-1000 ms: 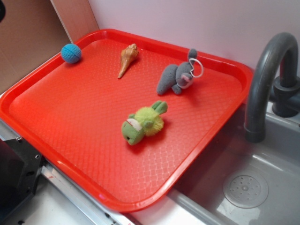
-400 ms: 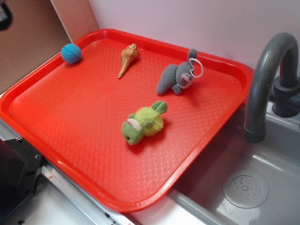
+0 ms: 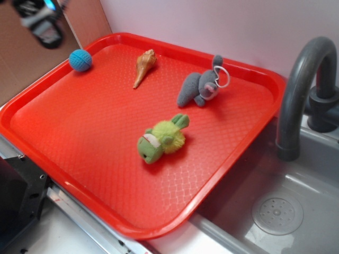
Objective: Grab the gray animal.
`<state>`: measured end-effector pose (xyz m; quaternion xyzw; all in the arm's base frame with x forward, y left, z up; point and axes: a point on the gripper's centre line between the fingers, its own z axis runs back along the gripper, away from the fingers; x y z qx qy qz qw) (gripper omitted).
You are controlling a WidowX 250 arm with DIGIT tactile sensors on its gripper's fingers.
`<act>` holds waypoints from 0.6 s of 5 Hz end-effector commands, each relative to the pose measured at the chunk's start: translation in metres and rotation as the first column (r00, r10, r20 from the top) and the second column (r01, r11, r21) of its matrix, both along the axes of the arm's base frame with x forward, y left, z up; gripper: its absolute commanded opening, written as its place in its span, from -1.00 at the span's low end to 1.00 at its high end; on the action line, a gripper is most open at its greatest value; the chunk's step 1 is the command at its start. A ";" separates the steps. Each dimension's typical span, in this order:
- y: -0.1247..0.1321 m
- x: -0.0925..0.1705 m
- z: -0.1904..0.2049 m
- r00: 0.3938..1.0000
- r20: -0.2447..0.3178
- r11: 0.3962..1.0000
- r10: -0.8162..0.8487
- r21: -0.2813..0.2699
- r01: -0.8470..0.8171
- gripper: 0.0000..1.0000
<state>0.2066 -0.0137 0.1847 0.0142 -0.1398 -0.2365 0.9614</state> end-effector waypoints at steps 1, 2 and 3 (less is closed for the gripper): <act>-0.038 0.071 -0.026 0.927 0.149 0.938 -0.345 0.099 0.334 1.00; -0.054 0.094 -0.046 0.907 0.173 0.923 -0.384 0.049 0.381 1.00; -0.066 0.113 -0.063 0.909 0.153 0.920 -0.389 0.003 0.393 1.00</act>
